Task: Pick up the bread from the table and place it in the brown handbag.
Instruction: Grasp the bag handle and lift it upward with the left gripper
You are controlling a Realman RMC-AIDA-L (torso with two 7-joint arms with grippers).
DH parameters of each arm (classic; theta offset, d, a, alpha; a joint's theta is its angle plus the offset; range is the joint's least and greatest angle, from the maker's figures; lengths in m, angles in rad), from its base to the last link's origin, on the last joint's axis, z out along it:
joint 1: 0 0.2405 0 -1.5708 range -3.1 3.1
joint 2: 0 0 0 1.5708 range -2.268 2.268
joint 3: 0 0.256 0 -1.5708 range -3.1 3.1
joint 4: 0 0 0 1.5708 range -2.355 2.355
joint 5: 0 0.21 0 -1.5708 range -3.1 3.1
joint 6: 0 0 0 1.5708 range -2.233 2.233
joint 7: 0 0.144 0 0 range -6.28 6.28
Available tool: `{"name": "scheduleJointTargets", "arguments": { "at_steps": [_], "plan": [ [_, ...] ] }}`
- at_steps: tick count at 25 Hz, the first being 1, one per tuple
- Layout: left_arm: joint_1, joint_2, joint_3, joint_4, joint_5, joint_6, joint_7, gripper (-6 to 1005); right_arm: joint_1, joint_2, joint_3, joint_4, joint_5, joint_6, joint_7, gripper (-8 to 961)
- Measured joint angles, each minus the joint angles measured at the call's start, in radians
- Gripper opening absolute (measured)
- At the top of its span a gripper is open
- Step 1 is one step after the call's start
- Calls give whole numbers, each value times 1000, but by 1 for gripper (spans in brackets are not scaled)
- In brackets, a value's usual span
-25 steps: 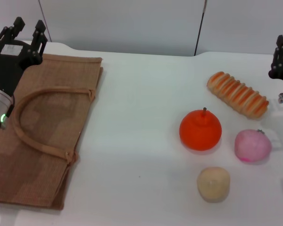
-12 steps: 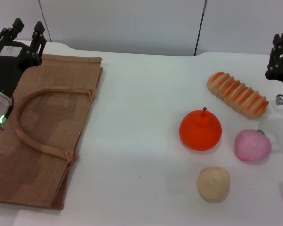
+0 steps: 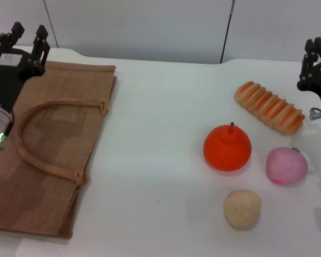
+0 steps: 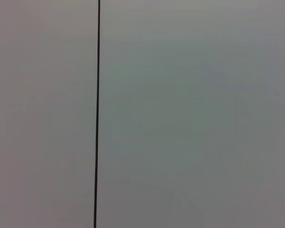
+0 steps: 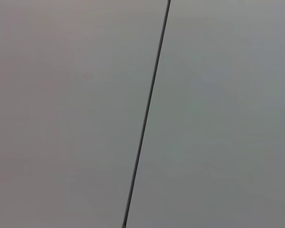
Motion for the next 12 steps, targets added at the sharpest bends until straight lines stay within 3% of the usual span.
{"name": "scheduleJointTargets", "arguments": {
  "at_steps": [12],
  "plan": [
    [-8, 0, 2, 8, 0, -6, -15, 502, 1, 0, -11, 3, 0, 11, 0, 101]
  ]
}}
